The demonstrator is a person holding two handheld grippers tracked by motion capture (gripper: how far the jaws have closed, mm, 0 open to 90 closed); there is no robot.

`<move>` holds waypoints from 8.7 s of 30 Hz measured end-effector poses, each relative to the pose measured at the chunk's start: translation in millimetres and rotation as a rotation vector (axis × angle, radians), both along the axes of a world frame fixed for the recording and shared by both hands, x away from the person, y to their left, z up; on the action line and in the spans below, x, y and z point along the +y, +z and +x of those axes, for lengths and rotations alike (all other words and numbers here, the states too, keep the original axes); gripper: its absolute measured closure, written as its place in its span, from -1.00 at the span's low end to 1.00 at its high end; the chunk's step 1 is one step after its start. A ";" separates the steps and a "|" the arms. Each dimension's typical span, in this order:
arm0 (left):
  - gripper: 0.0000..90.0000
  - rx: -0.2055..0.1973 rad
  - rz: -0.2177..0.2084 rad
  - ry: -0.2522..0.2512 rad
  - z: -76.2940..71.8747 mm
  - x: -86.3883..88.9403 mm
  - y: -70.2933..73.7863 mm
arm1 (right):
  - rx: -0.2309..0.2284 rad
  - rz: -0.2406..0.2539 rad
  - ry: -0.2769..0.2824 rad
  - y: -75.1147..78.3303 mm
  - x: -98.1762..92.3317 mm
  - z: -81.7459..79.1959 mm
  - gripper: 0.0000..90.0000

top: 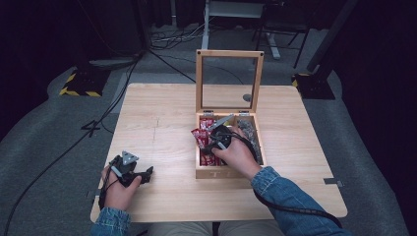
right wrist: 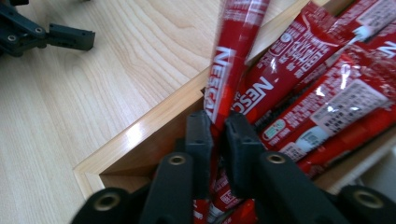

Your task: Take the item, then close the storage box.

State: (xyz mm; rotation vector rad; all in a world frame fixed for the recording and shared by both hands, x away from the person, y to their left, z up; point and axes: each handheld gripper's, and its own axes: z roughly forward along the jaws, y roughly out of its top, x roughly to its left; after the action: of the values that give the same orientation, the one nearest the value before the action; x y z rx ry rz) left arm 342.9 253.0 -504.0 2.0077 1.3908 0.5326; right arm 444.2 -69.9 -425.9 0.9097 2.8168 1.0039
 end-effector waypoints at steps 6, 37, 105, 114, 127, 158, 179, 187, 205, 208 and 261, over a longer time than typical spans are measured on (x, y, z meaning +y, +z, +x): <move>-0.60 0.000 0.000 0.000 0.0 0.0 0.0 | 0.024 0.050 -0.032 4.5 -2.6 -1.9 0.90; -0.60 -0.003 0.003 -0.003 0.6 0.2 0.0 | -0.101 0.170 -0.080 63.9 -33.5 -8.0 0.89; -0.67 0.004 0.006 -0.016 1.0 -0.5 -0.2 | -0.207 0.134 -0.512 55.1 -241.8 -9.1 0.87; -0.67 0.006 0.006 -0.017 1.0 -0.4 -0.1 | -0.142 0.147 -0.570 21.3 -257.4 -8.7 0.87; -0.67 0.005 0.005 -0.016 1.0 -0.6 -0.1 | -0.048 0.154 -0.624 -8.7 -268.0 -5.7 0.87; -0.67 0.006 0.006 -0.017 1.0 -0.5 -0.1 | 0.043 0.108 -0.710 -38.2 -278.4 0.3 0.85; -0.78 0.014 0.008 -0.030 6.9 -2.8 -0.6 | -0.164 0.159 -0.621 2.1 -271.0 -1.1 -0.07; -0.83 0.018 0.010 -0.032 9.8 -4.7 -0.9 | -0.220 0.216 -0.553 38.6 -257.9 -0.5 -0.05; -0.84 0.018 0.010 -0.032 9.8 -4.7 -0.9 | -0.322 0.265 -0.447 91.8 -227.3 24.7 -0.13; -0.84 0.018 0.010 -0.032 9.8 -4.7 -0.9 | -0.301 0.261 -0.456 94.7 -224.7 27.7 -0.12; -0.87 0.025 0.012 -0.036 11.3 -4.5 -0.9 | -0.357 0.250 -0.406 115.3 -165.0 170.2 -0.21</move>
State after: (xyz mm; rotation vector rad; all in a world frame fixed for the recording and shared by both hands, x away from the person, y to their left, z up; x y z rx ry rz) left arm 354.2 248.5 -504.9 2.0518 1.3661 0.5031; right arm 614.4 -234.9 -310.6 1.1295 2.1374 1.3109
